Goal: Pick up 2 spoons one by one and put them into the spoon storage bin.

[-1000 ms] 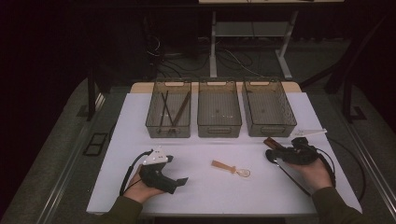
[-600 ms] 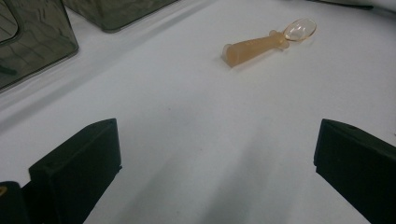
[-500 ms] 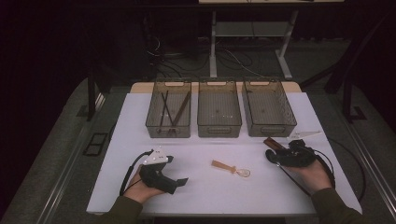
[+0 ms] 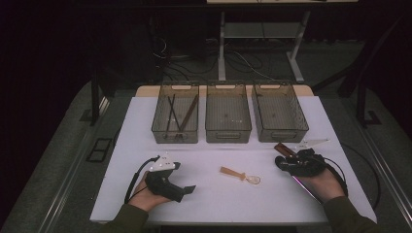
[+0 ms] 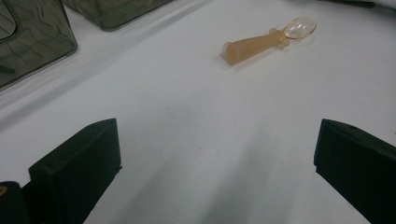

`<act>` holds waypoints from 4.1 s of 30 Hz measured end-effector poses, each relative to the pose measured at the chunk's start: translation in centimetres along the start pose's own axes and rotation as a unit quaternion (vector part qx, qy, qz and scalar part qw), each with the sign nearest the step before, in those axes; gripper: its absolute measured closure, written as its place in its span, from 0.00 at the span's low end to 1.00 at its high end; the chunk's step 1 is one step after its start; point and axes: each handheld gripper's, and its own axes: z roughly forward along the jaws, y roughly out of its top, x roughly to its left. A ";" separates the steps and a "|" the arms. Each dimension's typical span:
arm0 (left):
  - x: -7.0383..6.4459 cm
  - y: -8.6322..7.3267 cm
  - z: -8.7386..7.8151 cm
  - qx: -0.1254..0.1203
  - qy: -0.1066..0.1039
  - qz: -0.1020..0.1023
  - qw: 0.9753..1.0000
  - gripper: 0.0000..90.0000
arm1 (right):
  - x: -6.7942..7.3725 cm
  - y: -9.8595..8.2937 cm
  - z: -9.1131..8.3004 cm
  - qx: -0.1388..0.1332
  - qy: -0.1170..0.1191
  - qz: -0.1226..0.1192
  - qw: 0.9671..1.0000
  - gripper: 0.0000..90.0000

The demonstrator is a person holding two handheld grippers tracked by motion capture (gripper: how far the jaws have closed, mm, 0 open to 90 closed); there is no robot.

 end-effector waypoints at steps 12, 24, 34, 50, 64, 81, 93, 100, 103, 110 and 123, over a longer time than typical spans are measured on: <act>0.0 0.0 0.1 0.004 0.001 -0.001 1.000 0.00 | 0.3 -0.2 -0.1 0.001 0.004 -0.018 1.000 0.74; 0.0 0.0 0.1 0.005 0.002 -0.001 1.000 0.00 | 0.9 0.0 -0.6 -0.007 -0.018 -0.055 0.998 0.89; 0.0 0.0 0.1 0.004 0.001 0.000 1.000 0.00 | 1.1 0.1 -1.0 -0.015 0.003 -0.057 0.998 0.97; 0.0 0.0 0.0 -0.003 -0.002 0.002 1.000 0.00 | 1.2 0.2 -1.3 -0.016 0.018 -0.071 0.997 0.98; 0.0 0.0 -0.1 -0.010 -0.011 0.019 1.000 0.00 | 1.1 1.3 -2.4 -0.047 0.018 -0.062 0.997 0.98; -0.1 -0.1 0.0 -0.006 -0.016 0.030 0.999 0.00 | 0.5 4.0 -3.4 -0.099 0.027 -0.045 0.994 0.98; -0.1 -0.1 0.1 -0.007 -0.017 0.028 0.999 0.00 | 0.8 6.7 -3.4 -0.130 0.032 -0.035 0.990 0.98; -0.1 -0.1 0.0 -0.010 -0.011 0.027 1.000 0.00 | 1.0 8.1 -2.7 -0.135 0.029 -0.036 0.990 0.98; -0.1 -0.1 0.0 -0.013 -0.010 0.025 1.000 0.00 | 1.0 8.9 -2.4 -0.138 0.029 -0.033 0.989 0.98; -0.1 0.0 0.0 -0.011 -0.013 0.028 0.999 0.00 | 0.9 10.9 -2.0 -0.143 0.031 -0.027 0.989 0.98; -0.2 0.0 0.1 -0.011 -0.016 0.032 0.999 0.00 | 1.4 15.4 -0.9 -0.140 0.021 -0.030 0.989 0.98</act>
